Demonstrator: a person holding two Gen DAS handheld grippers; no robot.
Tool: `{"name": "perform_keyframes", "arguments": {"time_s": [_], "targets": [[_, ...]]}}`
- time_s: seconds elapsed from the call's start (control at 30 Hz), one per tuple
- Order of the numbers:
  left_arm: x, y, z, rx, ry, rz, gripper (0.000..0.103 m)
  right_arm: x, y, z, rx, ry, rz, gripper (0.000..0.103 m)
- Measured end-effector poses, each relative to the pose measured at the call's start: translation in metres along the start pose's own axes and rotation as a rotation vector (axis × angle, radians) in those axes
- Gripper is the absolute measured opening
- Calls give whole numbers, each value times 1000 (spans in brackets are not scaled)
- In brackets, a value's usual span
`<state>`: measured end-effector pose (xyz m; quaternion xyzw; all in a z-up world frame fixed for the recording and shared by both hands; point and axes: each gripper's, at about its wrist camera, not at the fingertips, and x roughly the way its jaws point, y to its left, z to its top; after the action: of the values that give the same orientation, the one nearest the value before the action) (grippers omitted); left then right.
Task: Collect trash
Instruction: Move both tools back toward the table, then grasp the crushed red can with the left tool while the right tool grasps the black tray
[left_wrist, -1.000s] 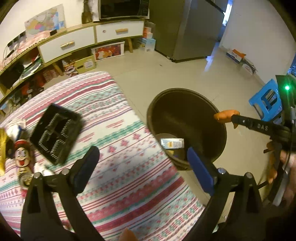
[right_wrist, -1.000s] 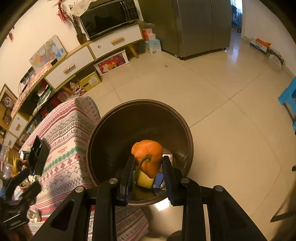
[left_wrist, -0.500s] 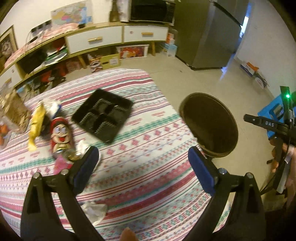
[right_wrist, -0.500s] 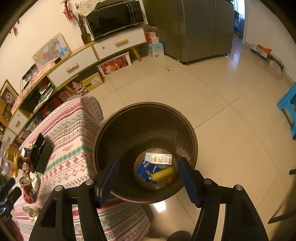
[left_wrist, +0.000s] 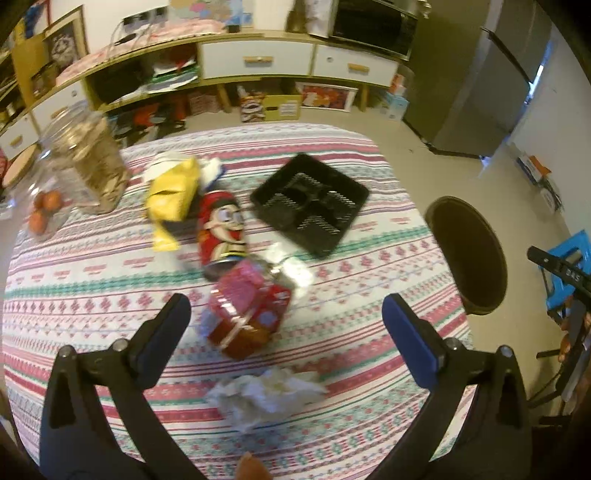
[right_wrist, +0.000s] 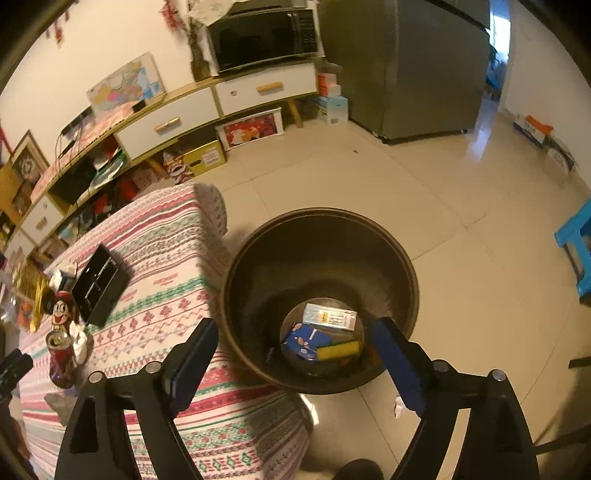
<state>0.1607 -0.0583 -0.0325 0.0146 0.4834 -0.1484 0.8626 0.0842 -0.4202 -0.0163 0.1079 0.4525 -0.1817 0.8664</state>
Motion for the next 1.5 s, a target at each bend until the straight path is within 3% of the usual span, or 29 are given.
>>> {"name": "perform_keyframes", "arguments": {"time_s": [0.07, 0.33, 0.5, 0.73, 1.13, 1.5], "targets": [[-1, 11, -2, -18, -2, 20, 103, -1, 8, -1, 5, -9, 7, 103], [1, 43, -8, -60, 30, 42, 103, 3, 33, -5, 42, 28, 85, 103], [20, 52, -11, -24, 106, -1, 103, 9, 54, -8, -11, 50, 77, 103], [49, 56, -9, 22, 152, -79, 103, 16, 74, -15, -74, 71, 72, 103], [88, 48, -7, 56, 228, -183, 76, 29, 105, -25, -186, 94, 43, 103], [73, 51, -7, 33, 207, -199, 71, 35, 133, -29, -256, 101, 39, 103]]}}
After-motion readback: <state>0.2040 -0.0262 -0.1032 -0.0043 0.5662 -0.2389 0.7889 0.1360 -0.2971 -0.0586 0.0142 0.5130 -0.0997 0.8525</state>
